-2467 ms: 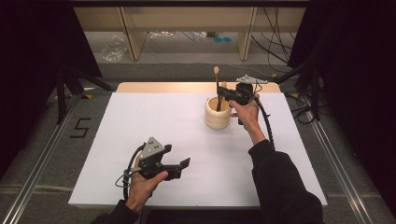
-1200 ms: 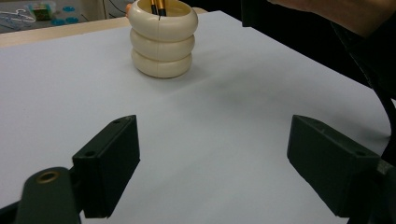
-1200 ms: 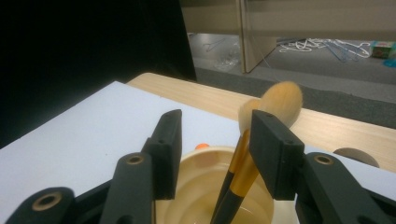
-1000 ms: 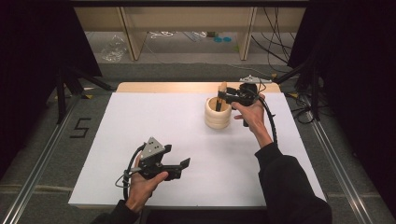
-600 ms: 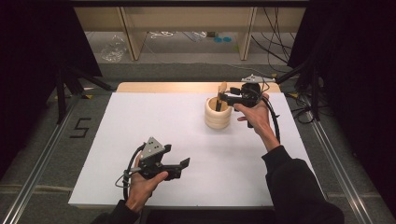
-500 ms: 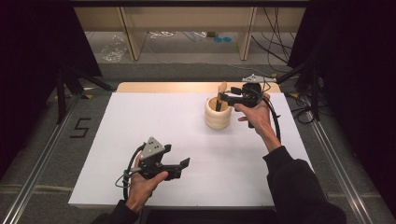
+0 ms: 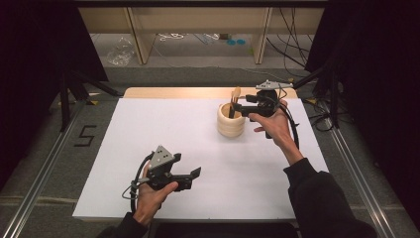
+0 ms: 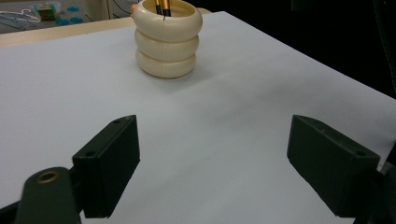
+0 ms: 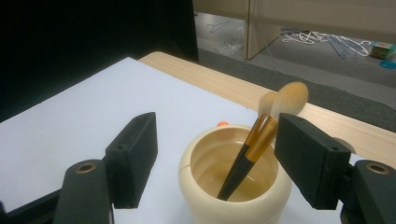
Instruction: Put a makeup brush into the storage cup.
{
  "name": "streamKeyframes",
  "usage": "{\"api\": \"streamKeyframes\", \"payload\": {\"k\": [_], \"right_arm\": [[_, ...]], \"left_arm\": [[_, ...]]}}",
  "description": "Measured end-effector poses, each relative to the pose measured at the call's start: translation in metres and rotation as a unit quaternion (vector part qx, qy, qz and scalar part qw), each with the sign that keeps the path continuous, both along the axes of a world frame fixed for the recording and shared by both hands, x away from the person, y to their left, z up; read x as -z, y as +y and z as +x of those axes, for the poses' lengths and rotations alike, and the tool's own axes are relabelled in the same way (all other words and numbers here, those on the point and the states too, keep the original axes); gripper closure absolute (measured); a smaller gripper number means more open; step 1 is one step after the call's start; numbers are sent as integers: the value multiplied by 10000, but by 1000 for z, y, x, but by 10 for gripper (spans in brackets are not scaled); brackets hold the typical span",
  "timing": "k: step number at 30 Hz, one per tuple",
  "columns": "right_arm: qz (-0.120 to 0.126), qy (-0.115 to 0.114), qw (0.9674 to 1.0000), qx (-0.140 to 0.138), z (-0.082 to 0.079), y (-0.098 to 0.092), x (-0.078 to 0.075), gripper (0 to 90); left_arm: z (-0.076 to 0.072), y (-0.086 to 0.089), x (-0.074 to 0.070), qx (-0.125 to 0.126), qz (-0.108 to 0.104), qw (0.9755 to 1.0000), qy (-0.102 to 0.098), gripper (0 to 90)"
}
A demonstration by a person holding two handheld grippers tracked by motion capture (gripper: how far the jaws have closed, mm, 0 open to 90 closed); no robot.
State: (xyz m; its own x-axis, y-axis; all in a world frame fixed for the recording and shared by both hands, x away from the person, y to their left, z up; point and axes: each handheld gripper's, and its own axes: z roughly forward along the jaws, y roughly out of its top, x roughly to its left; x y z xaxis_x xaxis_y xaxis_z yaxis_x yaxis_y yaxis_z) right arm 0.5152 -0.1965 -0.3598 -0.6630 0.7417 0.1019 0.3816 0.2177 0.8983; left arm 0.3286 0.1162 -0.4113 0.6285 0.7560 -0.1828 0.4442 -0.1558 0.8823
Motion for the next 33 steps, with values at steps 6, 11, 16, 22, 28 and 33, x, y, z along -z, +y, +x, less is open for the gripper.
{"api": "streamKeyframes", "payload": {"k": [6,11,16,22,28,33], "right_arm": [[-27,-70,10000,-49,-9,-1,-7,277],[-22,-52,10000,-51,-20,-3,-12,252],[7,-80,9999,-85,-33,-6,-13,247],[79,-180,9997,-172,-48,-12,-13,248],[127,-174,9996,-205,-62,-17,-11,252],[116,-236,9994,-234,-70,-17,-11,252]], "left_arm": [[0,0,0,45,-63,10000,39,168],[0,1,-1,66,25,10000,-54,168],[-1,1,0,-42,10,10000,-18,168],[0,1,0,13,36,10000,-65,168],[-1,1,-1,-18,4,10000,-61,168],[-2,2,-1,-22,11,10000,-80,168]]}}
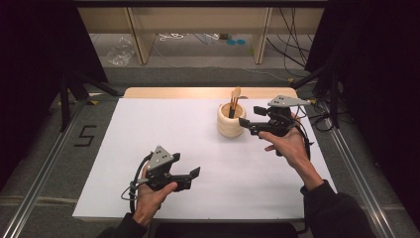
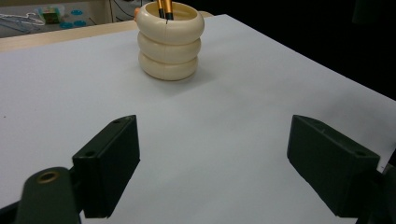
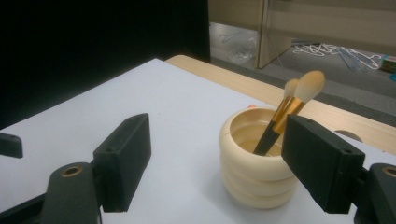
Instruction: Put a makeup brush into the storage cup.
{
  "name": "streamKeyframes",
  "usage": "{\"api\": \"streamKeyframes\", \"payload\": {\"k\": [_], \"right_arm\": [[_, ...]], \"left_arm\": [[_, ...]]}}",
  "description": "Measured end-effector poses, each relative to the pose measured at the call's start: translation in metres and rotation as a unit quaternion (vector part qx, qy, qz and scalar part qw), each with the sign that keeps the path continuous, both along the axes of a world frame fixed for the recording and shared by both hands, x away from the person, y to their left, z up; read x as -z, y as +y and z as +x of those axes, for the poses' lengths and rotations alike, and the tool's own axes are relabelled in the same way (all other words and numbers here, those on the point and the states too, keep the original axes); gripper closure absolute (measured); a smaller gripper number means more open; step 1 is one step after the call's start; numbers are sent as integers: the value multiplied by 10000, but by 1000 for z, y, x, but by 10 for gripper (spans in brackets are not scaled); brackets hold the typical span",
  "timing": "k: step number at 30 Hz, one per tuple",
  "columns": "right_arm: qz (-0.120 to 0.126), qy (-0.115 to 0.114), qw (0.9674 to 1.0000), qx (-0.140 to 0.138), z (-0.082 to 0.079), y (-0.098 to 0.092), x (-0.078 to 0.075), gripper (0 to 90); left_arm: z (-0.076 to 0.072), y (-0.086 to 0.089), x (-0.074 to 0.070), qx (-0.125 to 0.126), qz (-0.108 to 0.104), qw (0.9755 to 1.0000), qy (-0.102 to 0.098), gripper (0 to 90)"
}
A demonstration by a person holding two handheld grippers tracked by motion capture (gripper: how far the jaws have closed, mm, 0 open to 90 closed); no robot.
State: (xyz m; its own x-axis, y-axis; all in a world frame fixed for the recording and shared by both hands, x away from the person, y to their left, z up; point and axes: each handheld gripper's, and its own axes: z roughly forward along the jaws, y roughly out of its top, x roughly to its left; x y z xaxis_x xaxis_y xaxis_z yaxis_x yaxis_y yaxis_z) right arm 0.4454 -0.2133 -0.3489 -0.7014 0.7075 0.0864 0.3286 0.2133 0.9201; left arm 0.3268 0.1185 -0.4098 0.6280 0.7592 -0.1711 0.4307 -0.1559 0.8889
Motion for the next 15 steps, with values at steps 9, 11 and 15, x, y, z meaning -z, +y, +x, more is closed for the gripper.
{"api": "streamKeyframes", "payload": {"k": [9,11,15], "right_arm": [[10,27,10000,-33,-17,-4,7,252],[1,35,10000,-52,-22,-6,8,251],[19,33,10000,-83,-31,-7,10,250]], "left_arm": [[0,0,0,-49,-19,10000,16,168],[0,0,0,-26,-15,10000,2,168],[1,0,0,7,39,10000,-42,168]]}}
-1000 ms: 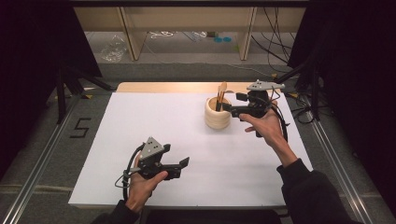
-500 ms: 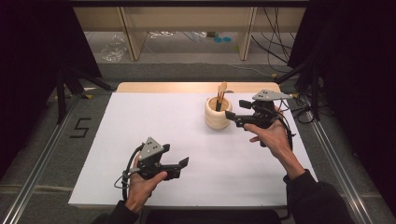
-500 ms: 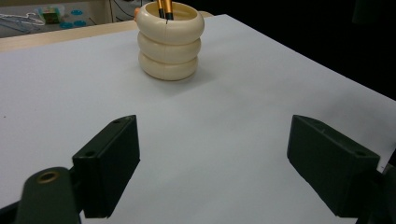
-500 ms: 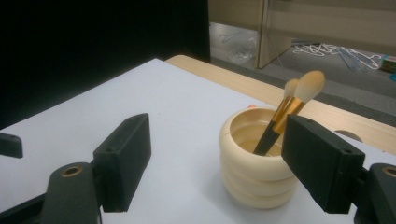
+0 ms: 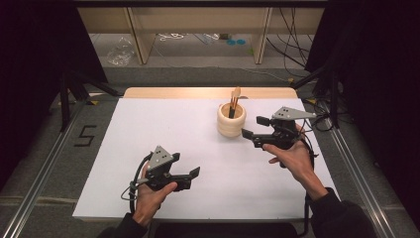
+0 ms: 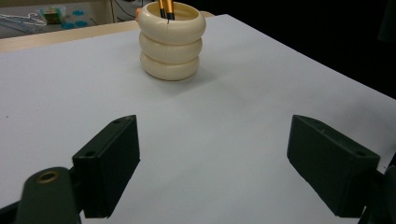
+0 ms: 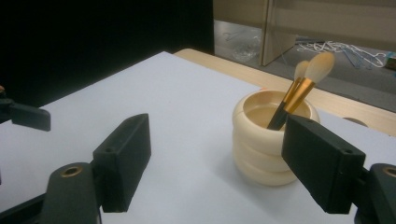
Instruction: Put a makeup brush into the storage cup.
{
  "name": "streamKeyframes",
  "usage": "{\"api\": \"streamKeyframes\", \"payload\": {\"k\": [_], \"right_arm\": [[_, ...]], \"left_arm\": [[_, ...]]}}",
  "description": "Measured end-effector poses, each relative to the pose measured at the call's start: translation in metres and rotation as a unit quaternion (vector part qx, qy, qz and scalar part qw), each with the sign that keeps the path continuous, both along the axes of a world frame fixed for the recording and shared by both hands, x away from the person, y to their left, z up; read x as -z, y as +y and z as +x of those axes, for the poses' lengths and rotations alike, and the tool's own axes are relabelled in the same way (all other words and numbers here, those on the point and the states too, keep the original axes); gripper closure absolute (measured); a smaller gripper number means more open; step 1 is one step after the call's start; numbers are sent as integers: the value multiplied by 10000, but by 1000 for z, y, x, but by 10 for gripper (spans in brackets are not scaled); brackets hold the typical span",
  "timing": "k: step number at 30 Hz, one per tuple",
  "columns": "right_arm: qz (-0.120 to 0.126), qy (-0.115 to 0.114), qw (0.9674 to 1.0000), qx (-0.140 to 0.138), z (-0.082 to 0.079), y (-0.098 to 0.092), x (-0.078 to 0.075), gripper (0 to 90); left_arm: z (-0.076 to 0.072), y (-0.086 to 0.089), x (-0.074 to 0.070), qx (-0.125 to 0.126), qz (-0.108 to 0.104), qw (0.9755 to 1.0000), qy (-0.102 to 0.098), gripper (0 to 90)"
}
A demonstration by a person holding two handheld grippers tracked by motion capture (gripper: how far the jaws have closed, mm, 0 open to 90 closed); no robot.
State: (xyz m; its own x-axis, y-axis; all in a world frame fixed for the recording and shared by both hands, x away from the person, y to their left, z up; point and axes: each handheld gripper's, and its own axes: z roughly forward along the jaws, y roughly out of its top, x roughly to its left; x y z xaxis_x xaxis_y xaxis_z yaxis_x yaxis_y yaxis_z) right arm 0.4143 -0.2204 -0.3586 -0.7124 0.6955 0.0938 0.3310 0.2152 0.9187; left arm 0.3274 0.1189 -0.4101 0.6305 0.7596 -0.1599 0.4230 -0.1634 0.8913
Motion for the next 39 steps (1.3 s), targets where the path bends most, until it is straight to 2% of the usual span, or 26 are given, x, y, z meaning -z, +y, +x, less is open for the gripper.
{"api": "streamKeyframes", "payload": {"k": [5,7,8,16,19,20,27,29,30,31,33,34,37,39], "right_arm": [[53,43,10000,-14,-11,-1,4,249],[52,-27,10000,-43,-14,0,6,245],[6,14,10000,-55,-16,-1,7,244],[100,112,9998,-120,-29,-2,15,235],[107,44,9999,-106,-32,-3,19,225],[117,138,9997,-139,-34,-4,20,221],[63,238,9997,-91,-41,-9,29,213],[86,263,9996,-74,-43,-11,31,213],[126,200,9997,-58,-43,-12,34,211],[152,284,9995,-74,-45,-12,35,211],[42,309,9995,-44,-46,-14,37,211],[116,244,9996,-16,-47,-14,39,211],[53,315,9995,-6,-50,-16,41,211],[146,284,9995,-4,-53,-16,43,210]], "left_arm": [[0,0,0,-50,-46,10000,40,168],[0,0,0,-46,-42,10000,36,168],[0,0,0,-39,-37,10000,31,168],[-1,0,0,-48,-43,10000,27,168],[-1,0,0,-46,-38,10000,26,168],[0,0,0,-31,-22,10000,5,168],[-1,0,0,-49,-43,10000,28,168],[-1,0,0,-44,-34,10000,24,168],[-1,0,0,-51,-37,10000,29,168],[-1,0,0,-55,-39,10000,31,168],[-1,0,0,-55,-39,10000,31,168],[-2,0,0,-55,-46,10000,28,168],[-2,0,0,-62,-55,10000,33,168],[-2,0,0,-58,-74,10000,24,168]]}}
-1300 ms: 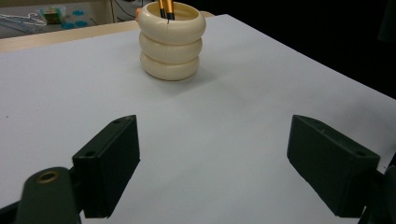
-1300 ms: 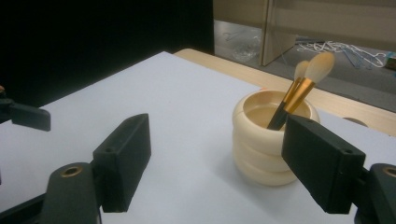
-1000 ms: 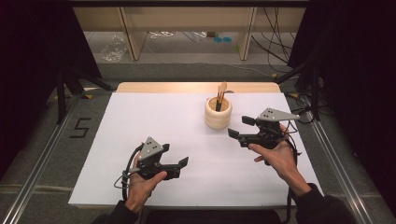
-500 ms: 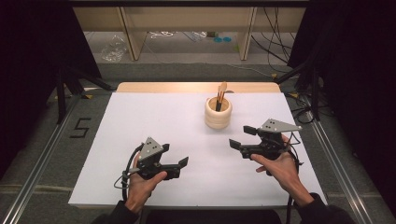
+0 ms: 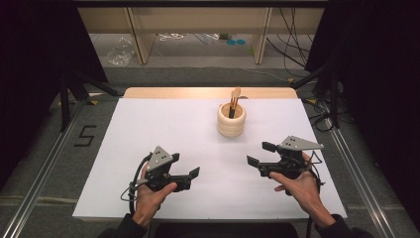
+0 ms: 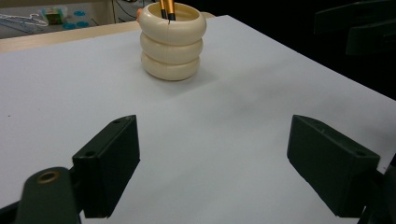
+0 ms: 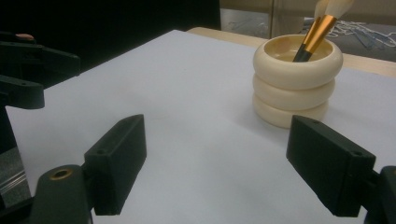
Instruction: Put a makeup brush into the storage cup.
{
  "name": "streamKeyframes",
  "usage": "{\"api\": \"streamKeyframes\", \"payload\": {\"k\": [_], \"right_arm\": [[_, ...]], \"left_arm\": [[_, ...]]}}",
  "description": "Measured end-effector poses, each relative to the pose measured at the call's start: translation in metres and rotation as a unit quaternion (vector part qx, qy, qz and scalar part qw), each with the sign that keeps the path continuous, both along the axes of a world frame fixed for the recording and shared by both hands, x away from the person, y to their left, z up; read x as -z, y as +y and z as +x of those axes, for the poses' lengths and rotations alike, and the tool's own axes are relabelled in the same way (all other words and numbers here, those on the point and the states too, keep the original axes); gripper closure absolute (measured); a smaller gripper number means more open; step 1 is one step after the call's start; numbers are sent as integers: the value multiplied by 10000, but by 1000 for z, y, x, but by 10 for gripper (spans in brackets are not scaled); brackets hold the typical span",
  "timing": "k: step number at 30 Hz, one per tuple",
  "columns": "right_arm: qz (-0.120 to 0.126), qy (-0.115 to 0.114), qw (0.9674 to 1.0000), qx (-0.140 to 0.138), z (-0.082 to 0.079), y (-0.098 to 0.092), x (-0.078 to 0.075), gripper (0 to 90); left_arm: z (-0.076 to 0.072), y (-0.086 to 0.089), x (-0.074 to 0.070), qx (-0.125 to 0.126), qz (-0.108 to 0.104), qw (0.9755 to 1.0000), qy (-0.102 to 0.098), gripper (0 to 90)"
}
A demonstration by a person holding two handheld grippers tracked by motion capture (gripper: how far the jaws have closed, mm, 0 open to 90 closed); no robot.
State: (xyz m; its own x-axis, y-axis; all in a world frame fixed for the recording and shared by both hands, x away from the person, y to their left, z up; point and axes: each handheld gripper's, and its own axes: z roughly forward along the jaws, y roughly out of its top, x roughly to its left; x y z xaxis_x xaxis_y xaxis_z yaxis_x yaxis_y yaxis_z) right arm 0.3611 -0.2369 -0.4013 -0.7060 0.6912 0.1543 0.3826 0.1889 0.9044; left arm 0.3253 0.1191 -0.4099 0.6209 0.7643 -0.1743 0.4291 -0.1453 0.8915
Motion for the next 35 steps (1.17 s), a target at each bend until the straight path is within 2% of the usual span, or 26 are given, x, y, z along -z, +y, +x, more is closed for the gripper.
{"api": "streamKeyframes", "payload": {"k": [1,2,3,5,6,7,10,12,16,26,28,29,35], "right_arm": [[47,-64,10000,7,-2,0,2,210],[-30,-35,10000,42,-4,-1,1,210],[49,-85,9999,60,-5,-1,3,210],[81,-59,9999,36,-8,-1,4,210],[12,-26,10000,46,-10,-2,4,210],[91,-46,9999,60,-11,-2,6,209],[48,14,10000,9,-15,-4,7,208],[139,3,9999,4,-18,-5,8,207],[123,37,9999,36,-24,-7,11,207],[170,145,9997,49,-32,-12,19,204],[272,168,9995,53,-33,-12,22,203],[190,211,9996,50,-33,-13,22,203],[280,137,9995,82,-33,-16,22,201]], "left_arm": [[0,0,0,1,1,10000,0,168],[0,0,0,6,2,10000,-1,168],[0,0,0,6,2,10000,-3,168],[0,0,0,-11,6,10000,-1,168],[0,0,0,-13,7,10000,-5,168],[0,0,0,-14,9,10000,-6,168],[0,-1,0,13,14,10000,-12,168],[0,-1,1,17,17,10000,-3,168],[0,-1,1,32,13,10000,6,168],[0,-2,2,39,-23,10000,4,168],[0,-2,2,37,-16,10000,4,168],[0,-2,1,21,27,10000,15,168],[0,0,1,58,38,10000,-39,168]]}}
